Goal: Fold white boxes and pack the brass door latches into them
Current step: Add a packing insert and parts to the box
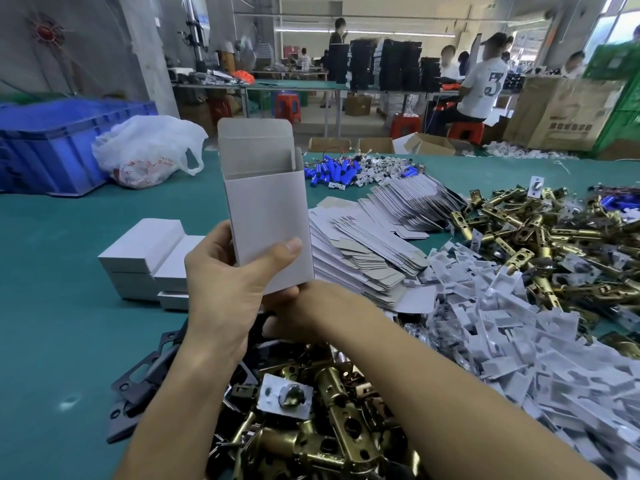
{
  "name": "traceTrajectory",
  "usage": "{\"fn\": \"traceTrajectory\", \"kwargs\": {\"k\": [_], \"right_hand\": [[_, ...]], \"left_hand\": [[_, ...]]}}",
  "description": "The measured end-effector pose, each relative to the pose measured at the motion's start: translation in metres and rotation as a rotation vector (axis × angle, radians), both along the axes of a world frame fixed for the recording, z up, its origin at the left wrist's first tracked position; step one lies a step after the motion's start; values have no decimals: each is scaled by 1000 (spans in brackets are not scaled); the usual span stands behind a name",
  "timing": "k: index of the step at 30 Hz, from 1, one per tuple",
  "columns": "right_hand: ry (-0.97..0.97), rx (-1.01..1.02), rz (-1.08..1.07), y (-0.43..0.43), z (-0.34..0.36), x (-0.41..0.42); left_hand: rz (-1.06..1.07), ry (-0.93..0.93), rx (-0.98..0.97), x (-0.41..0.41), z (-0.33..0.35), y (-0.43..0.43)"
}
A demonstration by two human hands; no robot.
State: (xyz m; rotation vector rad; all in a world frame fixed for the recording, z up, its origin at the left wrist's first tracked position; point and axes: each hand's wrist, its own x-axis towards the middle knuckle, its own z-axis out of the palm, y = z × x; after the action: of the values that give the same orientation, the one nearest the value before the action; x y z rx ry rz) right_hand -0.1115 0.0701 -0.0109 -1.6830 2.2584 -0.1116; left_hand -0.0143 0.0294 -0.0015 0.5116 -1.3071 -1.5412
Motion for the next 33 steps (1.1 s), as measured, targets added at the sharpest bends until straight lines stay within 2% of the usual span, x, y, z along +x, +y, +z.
{"fn": "traceTrajectory", "kwargs": {"k": [2,5,7,10,12,13,16,20,22,28,30,33], "right_hand": [[-90,-79,-55,7,4,-8],[-81,-242,-26,23,8,-27],[-141,-395,-85,38,10,-40],[-512,-650,-270,64,8,-55],[-803,-760,-319,80,5,-57],[-880,-804,-329,87,2,-57],[-1008,-909,-417,104,0,-54],[-1138,-920,-420,116,-6,-53],[-1092,-898,-400,119,-9,-53],[-656,-964,-485,119,-9,-47],[-628,-964,-495,122,-8,-48],[-767,-1022,-480,127,-1,-50]], "left_hand": [[-16,31,5,1,2,2],[-43,70,-19,3,7,5],[-58,55,-45,5,9,7],[-79,35,-49,5,9,10],[-78,26,-32,4,8,10],[-74,16,-24,4,8,10],[-75,-28,-1,3,5,8],[-179,-126,2,0,-1,10],[-227,-188,-12,-3,-4,13],[-269,-235,-23,-4,-8,13],[-267,-240,-13,-4,-9,12],[-272,-261,-1,-4,-10,11]]}}
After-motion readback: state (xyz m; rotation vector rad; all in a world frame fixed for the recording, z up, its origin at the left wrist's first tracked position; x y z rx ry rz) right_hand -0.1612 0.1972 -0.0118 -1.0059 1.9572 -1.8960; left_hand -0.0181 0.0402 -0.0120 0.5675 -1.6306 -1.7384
